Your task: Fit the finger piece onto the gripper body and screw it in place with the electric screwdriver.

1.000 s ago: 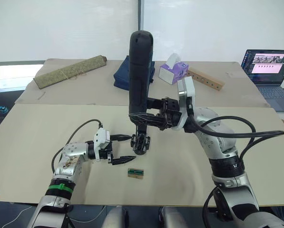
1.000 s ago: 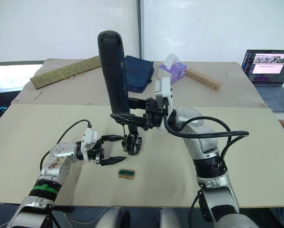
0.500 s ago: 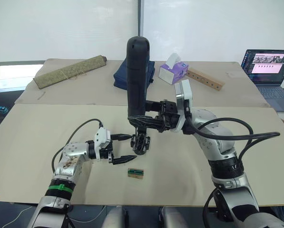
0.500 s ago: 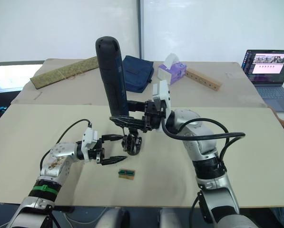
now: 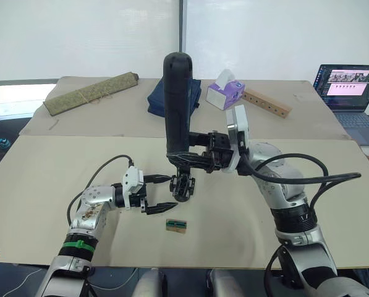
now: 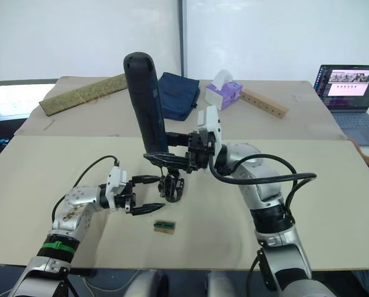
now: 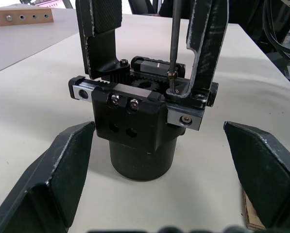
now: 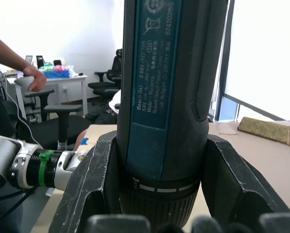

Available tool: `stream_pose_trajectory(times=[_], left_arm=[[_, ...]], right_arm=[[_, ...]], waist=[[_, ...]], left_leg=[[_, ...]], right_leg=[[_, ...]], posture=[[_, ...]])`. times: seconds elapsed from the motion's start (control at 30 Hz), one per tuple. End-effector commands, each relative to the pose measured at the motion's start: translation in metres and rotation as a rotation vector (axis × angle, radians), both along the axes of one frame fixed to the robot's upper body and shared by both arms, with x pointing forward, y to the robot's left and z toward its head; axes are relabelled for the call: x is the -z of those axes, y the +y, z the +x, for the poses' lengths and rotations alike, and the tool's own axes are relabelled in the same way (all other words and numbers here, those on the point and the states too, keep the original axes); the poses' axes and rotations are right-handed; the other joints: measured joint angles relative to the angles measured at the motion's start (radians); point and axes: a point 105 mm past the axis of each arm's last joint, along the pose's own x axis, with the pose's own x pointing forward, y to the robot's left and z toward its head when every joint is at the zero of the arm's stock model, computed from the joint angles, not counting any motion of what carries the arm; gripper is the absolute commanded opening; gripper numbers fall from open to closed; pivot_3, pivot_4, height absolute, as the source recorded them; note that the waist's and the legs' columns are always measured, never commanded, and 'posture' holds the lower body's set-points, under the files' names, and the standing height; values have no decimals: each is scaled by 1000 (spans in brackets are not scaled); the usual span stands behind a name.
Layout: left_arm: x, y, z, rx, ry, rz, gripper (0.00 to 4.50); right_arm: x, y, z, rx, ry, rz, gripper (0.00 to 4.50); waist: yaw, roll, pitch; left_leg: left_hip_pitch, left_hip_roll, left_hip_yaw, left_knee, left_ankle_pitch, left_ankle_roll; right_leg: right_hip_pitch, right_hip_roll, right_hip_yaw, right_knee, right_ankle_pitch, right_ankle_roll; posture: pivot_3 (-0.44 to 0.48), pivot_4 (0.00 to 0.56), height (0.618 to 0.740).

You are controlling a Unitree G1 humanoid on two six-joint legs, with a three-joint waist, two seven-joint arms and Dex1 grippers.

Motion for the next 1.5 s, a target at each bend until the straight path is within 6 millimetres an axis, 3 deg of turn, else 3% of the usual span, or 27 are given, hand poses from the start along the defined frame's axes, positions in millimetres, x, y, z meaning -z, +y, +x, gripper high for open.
stream_pose_trajectory(times=[0.03, 0.73, 1.5], left_arm=[[-6, -1, -1, 9, -27, 1, 4500], [2, 0, 2, -26, -11, 35, 4500], [15, -22, 18, -38, 39, 93, 4500]], right_arm=[[-12, -4, -5, -8, -59, 37, 1925], [-7, 0, -5, -7, -49, 33, 1925], [-4, 0, -3, 2, -56, 20, 1925]], waist=[[0, 0, 0], [0, 0, 0], [0, 0, 0]], left_leg=[[0, 0, 0, 0, 0, 0], [0, 0, 0, 0, 0, 0], [0, -1, 0, 0, 0, 0]], right_leg=[[0, 0, 0, 0, 0, 0], [0, 0, 0, 0, 0, 0], [0, 0, 0, 1, 0, 0]], posture=[[0, 150, 740], [0, 150, 740], [0, 150, 740]])
